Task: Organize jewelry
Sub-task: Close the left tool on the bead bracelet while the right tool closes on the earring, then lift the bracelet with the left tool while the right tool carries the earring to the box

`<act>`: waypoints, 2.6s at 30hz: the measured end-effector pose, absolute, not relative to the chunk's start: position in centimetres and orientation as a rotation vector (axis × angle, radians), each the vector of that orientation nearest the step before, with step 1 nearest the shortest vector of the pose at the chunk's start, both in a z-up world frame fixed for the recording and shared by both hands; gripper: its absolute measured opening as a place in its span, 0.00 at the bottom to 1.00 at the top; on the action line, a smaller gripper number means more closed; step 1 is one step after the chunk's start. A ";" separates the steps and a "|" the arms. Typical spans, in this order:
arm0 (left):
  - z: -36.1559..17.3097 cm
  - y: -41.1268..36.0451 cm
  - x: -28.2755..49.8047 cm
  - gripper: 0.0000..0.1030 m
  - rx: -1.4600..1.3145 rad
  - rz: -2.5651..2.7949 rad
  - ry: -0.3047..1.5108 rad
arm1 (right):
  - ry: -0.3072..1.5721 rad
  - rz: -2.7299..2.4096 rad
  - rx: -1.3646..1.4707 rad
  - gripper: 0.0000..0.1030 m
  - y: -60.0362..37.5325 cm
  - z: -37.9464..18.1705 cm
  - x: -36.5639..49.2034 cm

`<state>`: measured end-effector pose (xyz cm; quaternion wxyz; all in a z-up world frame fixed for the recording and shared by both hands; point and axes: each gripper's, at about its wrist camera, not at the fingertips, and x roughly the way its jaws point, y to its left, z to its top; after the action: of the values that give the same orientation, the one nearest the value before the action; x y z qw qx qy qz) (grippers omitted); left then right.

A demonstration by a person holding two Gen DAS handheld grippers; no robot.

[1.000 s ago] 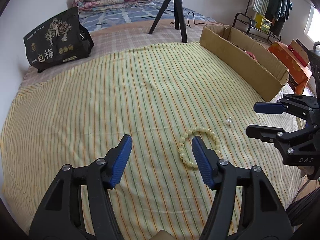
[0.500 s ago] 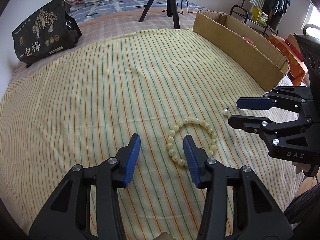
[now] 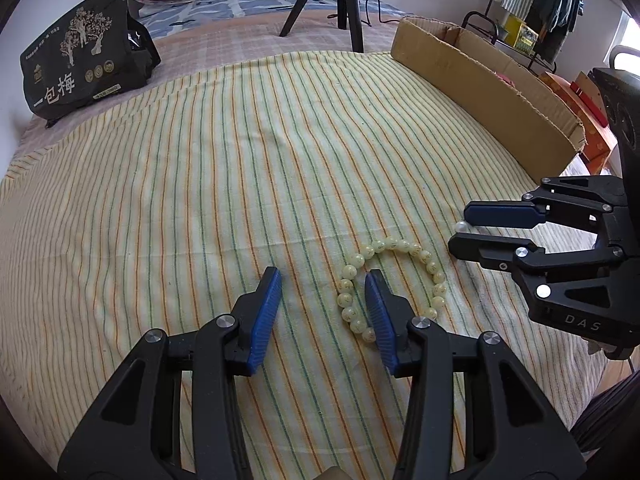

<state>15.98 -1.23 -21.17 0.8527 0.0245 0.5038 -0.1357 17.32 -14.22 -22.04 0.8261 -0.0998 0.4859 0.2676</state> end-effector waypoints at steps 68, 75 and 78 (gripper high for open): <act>-9.8 -7.0 15.9 0.05 -0.013 -0.430 0.817 | 0.785 0.381 -0.008 0.16 -25.6 -11.3 15.9; -7.8 -9.5 17.5 0.05 -0.003 -0.470 0.775 | 0.769 0.312 0.027 0.16 -29.2 -10.7 16.4; -7.1 -10.8 18.7 0.05 -0.004 -0.490 0.764 | 0.772 0.282 0.043 0.16 -30.6 -10.8 16.7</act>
<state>18.69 -10.78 -7.10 0.8988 -0.0020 0.3688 -0.2369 16.69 -30.58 -10.77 0.9165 0.0207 0.3753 0.1371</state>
